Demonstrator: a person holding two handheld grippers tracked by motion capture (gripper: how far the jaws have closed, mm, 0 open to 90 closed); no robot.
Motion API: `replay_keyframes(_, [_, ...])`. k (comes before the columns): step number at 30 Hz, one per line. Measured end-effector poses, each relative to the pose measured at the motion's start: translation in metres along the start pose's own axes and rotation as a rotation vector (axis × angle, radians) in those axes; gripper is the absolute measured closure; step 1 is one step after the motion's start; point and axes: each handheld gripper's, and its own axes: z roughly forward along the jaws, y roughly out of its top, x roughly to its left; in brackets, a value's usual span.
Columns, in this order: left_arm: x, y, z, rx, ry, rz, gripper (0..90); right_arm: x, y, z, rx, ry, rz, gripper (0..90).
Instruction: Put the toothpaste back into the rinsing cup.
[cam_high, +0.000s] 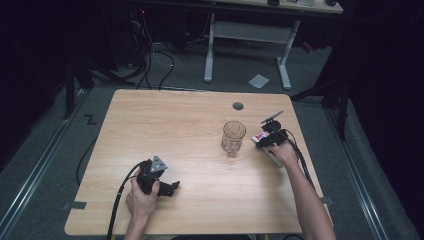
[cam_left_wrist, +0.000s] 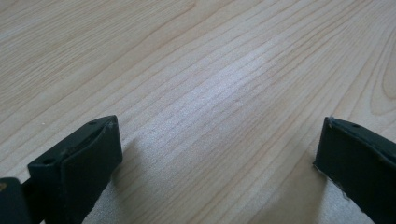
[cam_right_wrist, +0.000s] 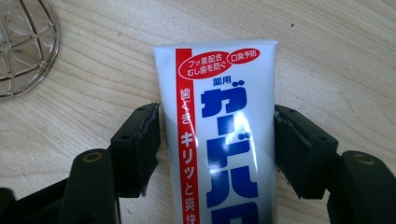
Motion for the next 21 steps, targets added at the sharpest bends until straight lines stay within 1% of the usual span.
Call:
replay_keyframes(1, [0.0000,0.0000,0.0000,0.000,0.000,0.000,0.8,-0.0006,-0.0001,-0.0005,0.002,-0.002,0.004,38.2])
replay_keyframes(2, [0.0000,0.0000,0.0000,0.000,0.000,0.000,0.8,-0.0021,-0.0002,-0.0008,0.007,0.008,0.012,39.0])
replay_keyframes(8, [0.0000,0.0000,0.0000,0.000,0.000,0.001,0.8,-0.0014,0.0012,-0.0007,0.014,0.007,0.028,41.4])
replay_keyframes(9, [0.0000,0.0000,0.0000,0.000,0.000,0.001,0.8,-0.0012,0.0019,-0.0019,0.028,0.003,0.023,45.2])
replay_keyframes(10, [0.0000,0.0000,0.0000,0.000,0.000,0.001,0.8,-0.0012,0.0019,-0.0019,0.028,0.003,0.023,45.2])
replay_keyframes(11, [0.0000,0.0000,0.0000,0.000,0.000,0.000,0.7,0.0007,0.0018,-0.0028,0.025,-0.013,0.009,49.5])
replay_keyframes(15, [0.0000,0.0000,0.0000,0.000,0.000,0.000,0.7,0.0035,0.0034,-0.0052,0.039,-0.034,-0.020,56.6])
replay_keyframes(16, [0.0000,0.0000,0.0000,0.000,0.000,0.000,0.7,0.0035,0.0034,-0.0052,0.039,-0.034,-0.020,56.6])
replay_keyframes(17, [0.0000,0.0000,0.0000,0.000,0.000,0.000,0.8,0.0036,0.0043,-0.0071,0.048,-0.039,-0.029,60.3])
replay_keyframes(21, [0.0000,0.0000,0.0000,0.000,0.000,-0.001,0.7,0.0023,0.0048,-0.0097,0.052,-0.033,-0.035,63.5])
